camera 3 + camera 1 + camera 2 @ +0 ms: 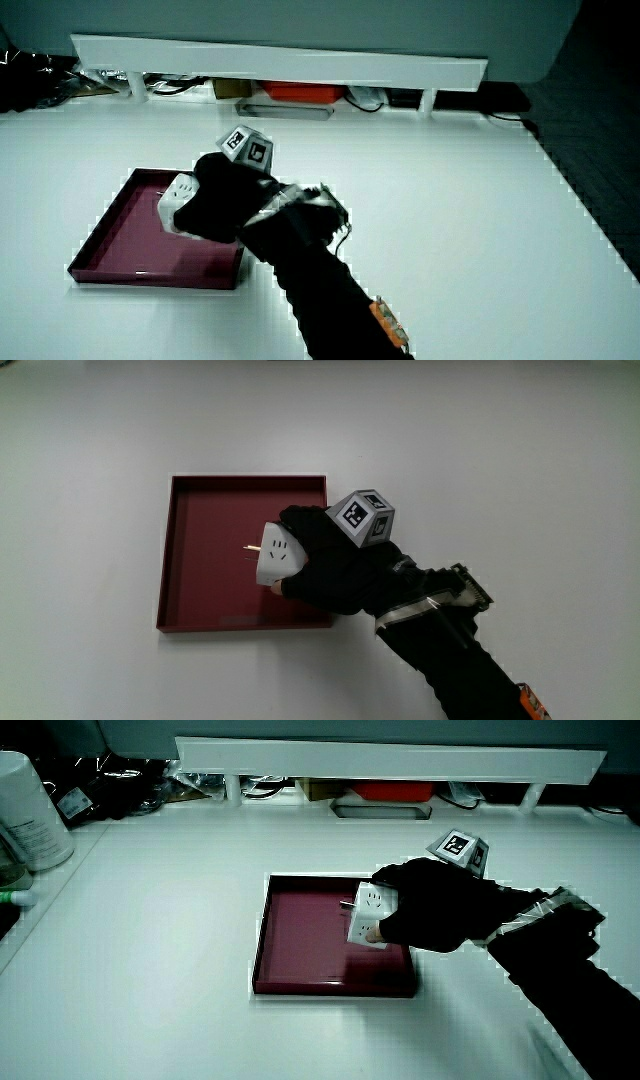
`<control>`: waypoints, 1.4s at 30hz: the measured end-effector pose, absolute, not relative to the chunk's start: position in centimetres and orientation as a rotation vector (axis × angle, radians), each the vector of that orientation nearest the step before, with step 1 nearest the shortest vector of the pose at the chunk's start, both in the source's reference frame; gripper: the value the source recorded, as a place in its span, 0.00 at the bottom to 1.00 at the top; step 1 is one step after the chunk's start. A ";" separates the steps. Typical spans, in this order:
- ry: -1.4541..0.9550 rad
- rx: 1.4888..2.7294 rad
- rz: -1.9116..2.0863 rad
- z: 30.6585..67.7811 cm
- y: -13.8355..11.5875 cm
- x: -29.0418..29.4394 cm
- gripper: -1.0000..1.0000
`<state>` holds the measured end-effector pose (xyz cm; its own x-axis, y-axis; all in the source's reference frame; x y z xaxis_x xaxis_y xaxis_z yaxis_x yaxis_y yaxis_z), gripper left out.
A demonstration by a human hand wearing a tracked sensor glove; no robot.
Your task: Place socket
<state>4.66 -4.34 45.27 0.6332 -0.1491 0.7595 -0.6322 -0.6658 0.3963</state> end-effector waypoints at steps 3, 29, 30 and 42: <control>-0.575 2.179 0.917 46.6 -4.2 4.2 0.50; -0.491 2.082 0.836 51.2 -3.6 2.6 0.50; -0.486 2.079 0.848 51.0 -3.6 2.7 0.50; -0.492 2.065 0.799 51.8 -3.2 3.0 0.28</control>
